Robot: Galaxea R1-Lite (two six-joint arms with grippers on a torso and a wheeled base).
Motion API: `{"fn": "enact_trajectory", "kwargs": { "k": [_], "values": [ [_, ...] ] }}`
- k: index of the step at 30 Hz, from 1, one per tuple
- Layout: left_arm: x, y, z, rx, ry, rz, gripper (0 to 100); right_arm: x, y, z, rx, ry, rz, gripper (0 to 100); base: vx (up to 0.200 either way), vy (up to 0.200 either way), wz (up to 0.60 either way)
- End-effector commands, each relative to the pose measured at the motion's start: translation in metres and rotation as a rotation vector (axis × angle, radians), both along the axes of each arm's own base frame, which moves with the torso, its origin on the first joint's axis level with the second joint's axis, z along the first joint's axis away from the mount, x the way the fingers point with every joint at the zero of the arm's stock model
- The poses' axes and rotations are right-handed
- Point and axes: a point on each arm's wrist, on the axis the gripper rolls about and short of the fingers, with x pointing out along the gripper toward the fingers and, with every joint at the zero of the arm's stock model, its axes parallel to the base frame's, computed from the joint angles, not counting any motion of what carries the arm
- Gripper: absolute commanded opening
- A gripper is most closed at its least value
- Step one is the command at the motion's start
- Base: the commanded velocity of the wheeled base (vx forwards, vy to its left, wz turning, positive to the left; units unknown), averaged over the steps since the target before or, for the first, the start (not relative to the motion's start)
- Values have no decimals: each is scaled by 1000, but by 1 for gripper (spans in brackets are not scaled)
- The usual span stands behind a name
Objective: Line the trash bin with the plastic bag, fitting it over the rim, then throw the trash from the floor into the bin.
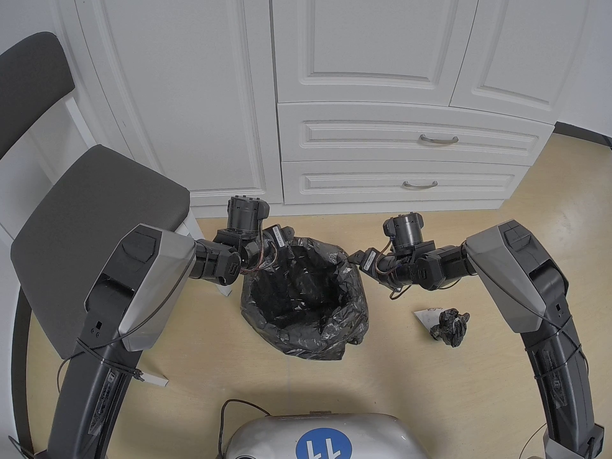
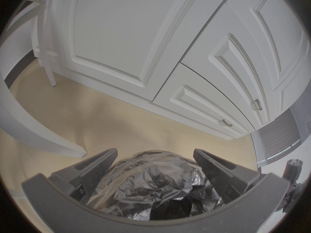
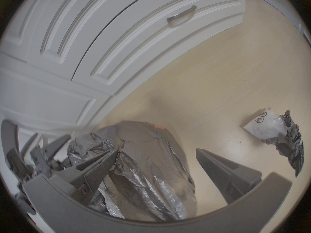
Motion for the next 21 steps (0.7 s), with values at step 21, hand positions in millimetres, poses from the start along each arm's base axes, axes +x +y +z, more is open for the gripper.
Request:
{"fn": "enact_trajectory", "kwargs": {
  "k": [21],
  "values": [
    [-35, -18, -1, 70, 181, -42, 100, 3, -39, 42, 0, -74, -20, 100, 0, 0, 0]
  ]
}}
